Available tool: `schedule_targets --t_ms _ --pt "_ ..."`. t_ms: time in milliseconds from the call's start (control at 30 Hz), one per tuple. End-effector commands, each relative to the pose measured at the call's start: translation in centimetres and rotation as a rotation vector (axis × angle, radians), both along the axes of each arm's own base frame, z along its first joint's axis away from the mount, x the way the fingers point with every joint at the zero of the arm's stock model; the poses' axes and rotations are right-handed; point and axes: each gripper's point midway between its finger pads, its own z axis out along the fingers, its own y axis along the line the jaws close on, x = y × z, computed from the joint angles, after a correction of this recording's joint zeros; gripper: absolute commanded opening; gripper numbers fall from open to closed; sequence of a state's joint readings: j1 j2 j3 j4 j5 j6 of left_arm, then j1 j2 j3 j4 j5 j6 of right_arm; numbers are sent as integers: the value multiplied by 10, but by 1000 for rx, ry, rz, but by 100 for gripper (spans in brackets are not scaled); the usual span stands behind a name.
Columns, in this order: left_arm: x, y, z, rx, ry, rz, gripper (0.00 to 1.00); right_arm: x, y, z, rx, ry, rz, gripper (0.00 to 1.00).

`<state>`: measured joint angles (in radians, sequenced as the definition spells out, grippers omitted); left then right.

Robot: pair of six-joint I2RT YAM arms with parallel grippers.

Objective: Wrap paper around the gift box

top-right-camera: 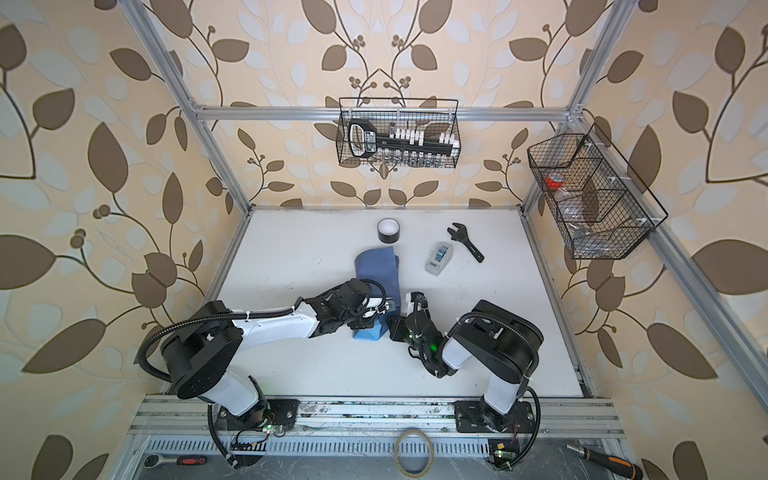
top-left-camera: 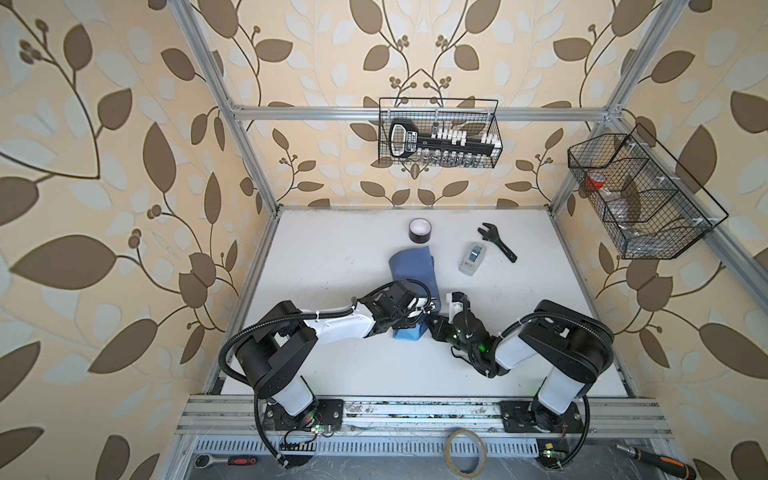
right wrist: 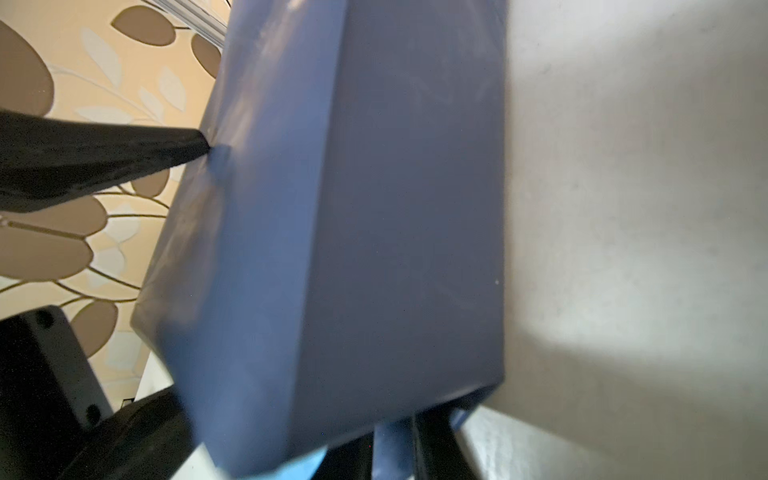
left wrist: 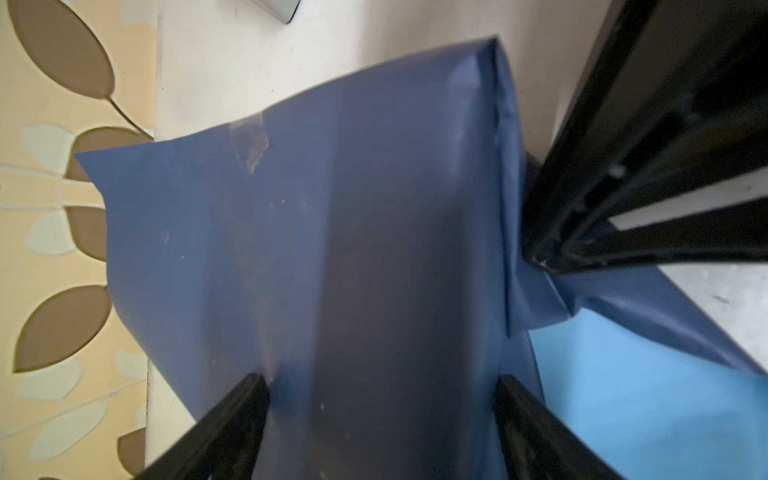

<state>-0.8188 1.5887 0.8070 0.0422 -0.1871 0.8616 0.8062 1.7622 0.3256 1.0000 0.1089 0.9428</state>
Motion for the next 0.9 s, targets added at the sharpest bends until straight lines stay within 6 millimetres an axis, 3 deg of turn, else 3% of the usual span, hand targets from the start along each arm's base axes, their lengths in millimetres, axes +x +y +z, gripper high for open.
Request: schedule_targets --t_ms 0,600,867 --pt "-14 -1 -17 60 66 -68 86 4 1 2 54 -7 -47 19" --pt "-14 0 -19 66 66 -67 86 0 5 24 90 -60 -35 18" --pt "-14 -1 -19 64 67 -65 86 5 12 13 78 -44 -36 18"
